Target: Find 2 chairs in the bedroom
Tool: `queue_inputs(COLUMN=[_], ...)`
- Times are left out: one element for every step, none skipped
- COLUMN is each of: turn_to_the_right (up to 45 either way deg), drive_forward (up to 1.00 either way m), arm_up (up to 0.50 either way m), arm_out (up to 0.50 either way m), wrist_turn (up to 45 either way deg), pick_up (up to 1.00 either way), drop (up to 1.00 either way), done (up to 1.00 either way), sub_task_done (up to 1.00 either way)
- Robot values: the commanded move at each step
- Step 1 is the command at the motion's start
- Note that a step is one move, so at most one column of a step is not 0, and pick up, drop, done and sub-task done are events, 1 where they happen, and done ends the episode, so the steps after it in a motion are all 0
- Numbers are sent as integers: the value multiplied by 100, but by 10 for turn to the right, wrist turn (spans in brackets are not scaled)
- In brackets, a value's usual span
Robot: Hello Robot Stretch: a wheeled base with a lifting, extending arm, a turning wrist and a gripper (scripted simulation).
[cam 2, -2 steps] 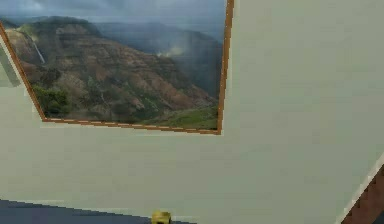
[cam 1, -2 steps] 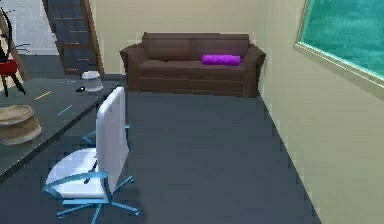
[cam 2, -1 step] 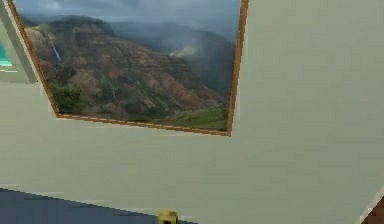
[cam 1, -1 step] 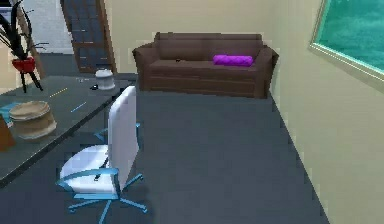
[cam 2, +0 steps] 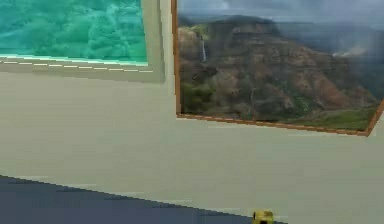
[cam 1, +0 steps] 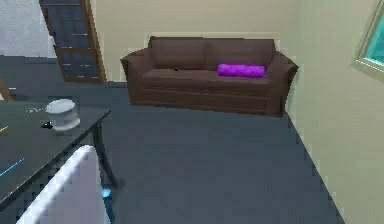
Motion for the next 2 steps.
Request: queue_inputs(turn_to_the_right=[0, 0], drive_forward=[100, 45], arm_up=[0, 0], arm_out=[0, 0], wrist_turn=[0, 0], pick_up=[0, 0], drop=[0, 0], done=[0, 0], sub_task_done=[0, 0])
